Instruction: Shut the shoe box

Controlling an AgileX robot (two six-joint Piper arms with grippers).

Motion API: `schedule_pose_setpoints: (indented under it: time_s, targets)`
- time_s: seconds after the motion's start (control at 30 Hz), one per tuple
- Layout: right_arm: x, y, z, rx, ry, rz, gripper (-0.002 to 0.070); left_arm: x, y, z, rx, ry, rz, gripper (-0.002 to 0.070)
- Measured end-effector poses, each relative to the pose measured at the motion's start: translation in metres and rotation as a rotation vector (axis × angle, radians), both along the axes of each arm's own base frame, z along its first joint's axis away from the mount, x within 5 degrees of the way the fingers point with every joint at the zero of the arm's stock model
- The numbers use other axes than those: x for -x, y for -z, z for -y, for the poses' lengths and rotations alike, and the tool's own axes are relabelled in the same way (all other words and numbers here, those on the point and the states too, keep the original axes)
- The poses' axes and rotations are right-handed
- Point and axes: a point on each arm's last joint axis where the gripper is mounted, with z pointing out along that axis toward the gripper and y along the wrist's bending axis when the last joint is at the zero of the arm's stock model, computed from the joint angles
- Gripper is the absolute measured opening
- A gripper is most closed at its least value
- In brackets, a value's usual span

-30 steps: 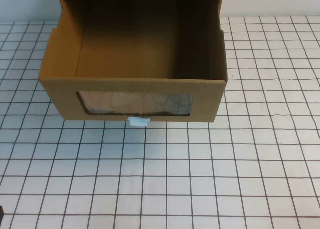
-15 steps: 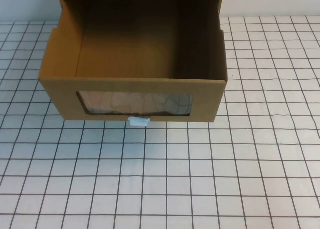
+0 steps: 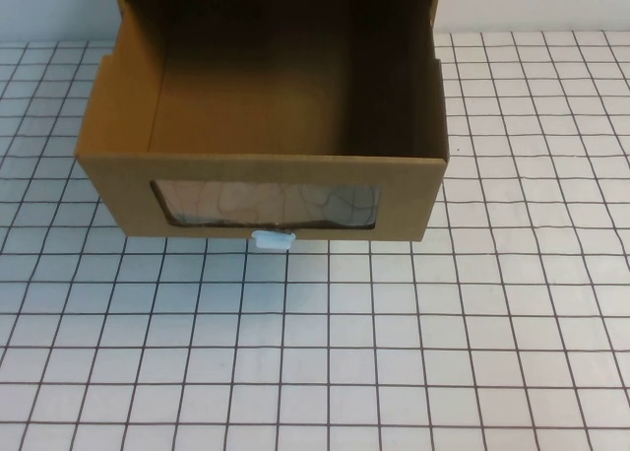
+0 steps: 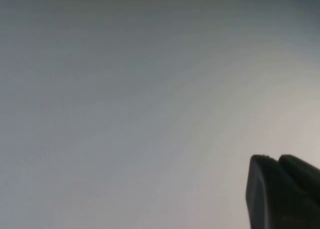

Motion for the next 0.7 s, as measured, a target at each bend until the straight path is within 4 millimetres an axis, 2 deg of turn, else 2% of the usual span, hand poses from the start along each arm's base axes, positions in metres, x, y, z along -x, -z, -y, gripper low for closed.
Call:
schedule_pose_setpoints:
  time_s: [0.13, 0.27, 0.5, 0.7]
  targets:
    - [0.011, -0.028, -0.006, 0.088, 0.007, 0.079, -0.0015, 0.013, -0.022, -0.002, 0.033, 0.013, 0.133, -0.0002]
    - [0.032, -0.065, -0.012, 0.165, 0.028, 0.198, -0.0015, 0.030, -0.060, -0.004, 0.046, 0.023, 0.206, -0.0002]
    - [0.075, -0.138, -0.015, 0.183, 0.048, 0.426, -0.0015, 0.069, -0.129, -0.009, 0.056, 0.009, 0.382, -0.0002]
    - [0.091, -0.194, -0.015, 0.185, 0.054, 0.531, -0.0015, 0.074, -0.183, -0.010, 0.066, 0.001, 0.478, -0.0002]
